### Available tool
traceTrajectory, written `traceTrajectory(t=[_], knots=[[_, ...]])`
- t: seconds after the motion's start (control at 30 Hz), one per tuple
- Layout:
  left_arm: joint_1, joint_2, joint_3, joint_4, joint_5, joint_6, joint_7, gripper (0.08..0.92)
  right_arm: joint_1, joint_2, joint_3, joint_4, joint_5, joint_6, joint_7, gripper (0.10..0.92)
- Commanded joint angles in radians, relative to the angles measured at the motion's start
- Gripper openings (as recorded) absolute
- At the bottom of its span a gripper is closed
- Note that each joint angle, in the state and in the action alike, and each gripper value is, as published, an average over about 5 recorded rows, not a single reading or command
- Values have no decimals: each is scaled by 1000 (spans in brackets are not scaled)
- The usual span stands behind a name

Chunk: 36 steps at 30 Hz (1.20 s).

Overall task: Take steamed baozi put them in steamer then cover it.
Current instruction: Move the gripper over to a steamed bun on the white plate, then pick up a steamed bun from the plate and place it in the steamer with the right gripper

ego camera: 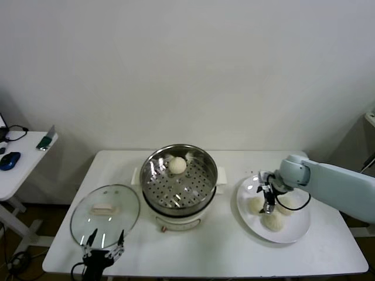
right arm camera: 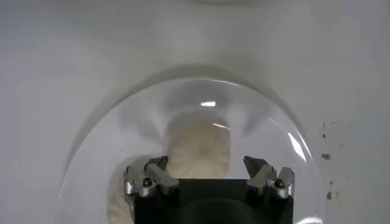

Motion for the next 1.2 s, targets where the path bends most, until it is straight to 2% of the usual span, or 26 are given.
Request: traceTrajectory(t=[0.03,0.8,0.93,1.2], knots=[[0,1,0,0,-1,1,0,823,-19,24,12,-19,14,-21,-10,822],[-4,-1,4,1,3,8,-3,823,62,31,-25,-36,34,-13,-58,613],[-3,-1,2,-2,2,11,-4,823,215,24,-126,-10,96,4,-80,603],[-5,-1,3,-4,3,12,-5,823,724,82,-442,115,299,18,-136,602]])
